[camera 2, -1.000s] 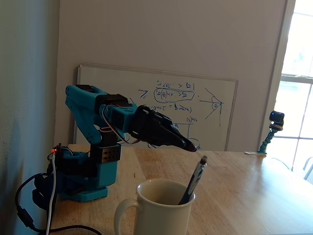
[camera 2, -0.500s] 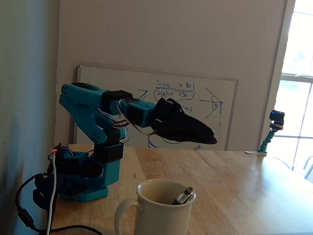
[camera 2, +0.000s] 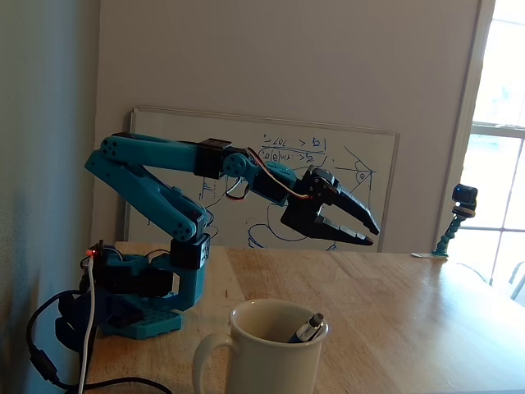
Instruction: Grasp a pen and put it in a mug.
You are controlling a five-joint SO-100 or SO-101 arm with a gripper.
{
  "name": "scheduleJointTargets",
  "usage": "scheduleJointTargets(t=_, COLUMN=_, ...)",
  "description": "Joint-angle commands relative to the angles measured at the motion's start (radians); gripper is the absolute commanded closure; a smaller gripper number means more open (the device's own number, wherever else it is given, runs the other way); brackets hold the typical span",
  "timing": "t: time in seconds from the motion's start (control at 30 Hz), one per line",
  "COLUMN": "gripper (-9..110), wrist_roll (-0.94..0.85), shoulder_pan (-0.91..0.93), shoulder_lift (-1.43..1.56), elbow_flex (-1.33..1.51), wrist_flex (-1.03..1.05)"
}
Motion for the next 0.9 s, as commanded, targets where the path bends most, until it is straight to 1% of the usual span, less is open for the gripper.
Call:
scheduleJointTargets(t=0.0, gripper=97, wrist_roll=-0.035, shoulder_pan=-0.095, shoulder_lift=0.049, elbow_flex=-0.100, wrist_flex=0.210)
scheduleJointTargets(t=0.23, gripper=97, wrist_roll=-0.051, shoulder_pan=-0.184, shoulder_lift=0.167, elbow_flex=-0.083, wrist_flex=0.557)
scheduleJointTargets(t=0.37, gripper=97, wrist_roll=-0.051, shoulder_pan=-0.232, shoulder_lift=0.222, elbow_flex=-0.072, wrist_flex=0.699)
scheduleJointTargets(t=0.43, gripper=97, wrist_roll=-0.051, shoulder_pan=-0.250, shoulder_lift=0.252, elbow_flex=-0.035, wrist_flex=0.738)
scheduleJointTargets(t=0.67, gripper=97, wrist_roll=-0.052, shoulder_pan=-0.265, shoulder_lift=0.399, elbow_flex=0.166, wrist_flex=0.681)
scheduleJointTargets(t=0.87, gripper=97, wrist_roll=-0.051, shoulder_pan=-0.265, shoulder_lift=0.572, elbow_flex=0.305, wrist_flex=0.689)
